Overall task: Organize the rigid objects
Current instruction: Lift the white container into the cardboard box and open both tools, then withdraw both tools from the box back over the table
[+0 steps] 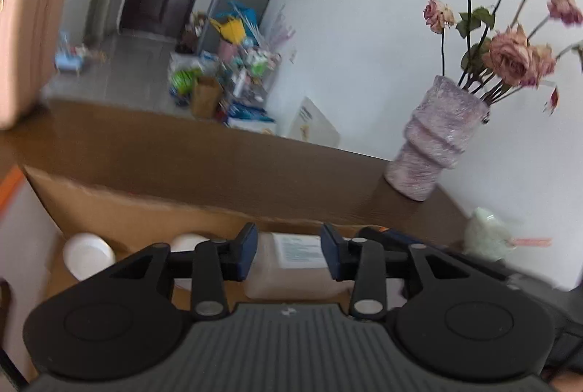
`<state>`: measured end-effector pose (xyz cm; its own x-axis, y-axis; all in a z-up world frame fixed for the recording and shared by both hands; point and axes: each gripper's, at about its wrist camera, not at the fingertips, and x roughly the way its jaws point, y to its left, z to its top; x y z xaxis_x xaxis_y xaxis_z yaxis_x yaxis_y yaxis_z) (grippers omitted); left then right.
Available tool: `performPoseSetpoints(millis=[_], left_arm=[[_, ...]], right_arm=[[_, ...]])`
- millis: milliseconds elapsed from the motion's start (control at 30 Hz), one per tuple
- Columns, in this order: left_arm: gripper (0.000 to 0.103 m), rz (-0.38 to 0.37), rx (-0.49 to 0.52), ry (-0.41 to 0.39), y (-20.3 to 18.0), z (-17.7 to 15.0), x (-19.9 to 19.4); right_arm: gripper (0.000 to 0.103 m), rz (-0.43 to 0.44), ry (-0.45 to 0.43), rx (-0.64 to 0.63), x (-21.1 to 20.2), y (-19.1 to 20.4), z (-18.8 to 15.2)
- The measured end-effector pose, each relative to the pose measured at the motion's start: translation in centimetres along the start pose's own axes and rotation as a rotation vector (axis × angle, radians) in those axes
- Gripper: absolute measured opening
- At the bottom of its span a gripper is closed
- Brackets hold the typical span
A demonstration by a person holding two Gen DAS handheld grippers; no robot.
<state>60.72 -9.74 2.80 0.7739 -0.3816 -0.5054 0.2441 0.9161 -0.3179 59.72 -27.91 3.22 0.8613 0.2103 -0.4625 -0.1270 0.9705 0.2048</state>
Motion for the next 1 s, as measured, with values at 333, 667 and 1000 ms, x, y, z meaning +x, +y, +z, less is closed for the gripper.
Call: performPoseSetpoints(millis=[333,667,1000], left_arm=[[0.076,0.078,0.105,-0.094,-0.1,0.5,-6.5],[0.092,0.161,0.302,-0.164,-1.3,-3.0,-18.4],[0.103,0.211,0.369,-0.283,-2.2,-10.1,-29.9]], right_arm=[[0.055,0.037,-0.123,0.006,-4.8,0.6,1.5],[0.066,0.062,-0.149,-0.116,-14.3,2.9,-1.2],[0.081,0.036,-0.190,-0.144,-24.2,3.6,-7.1]])
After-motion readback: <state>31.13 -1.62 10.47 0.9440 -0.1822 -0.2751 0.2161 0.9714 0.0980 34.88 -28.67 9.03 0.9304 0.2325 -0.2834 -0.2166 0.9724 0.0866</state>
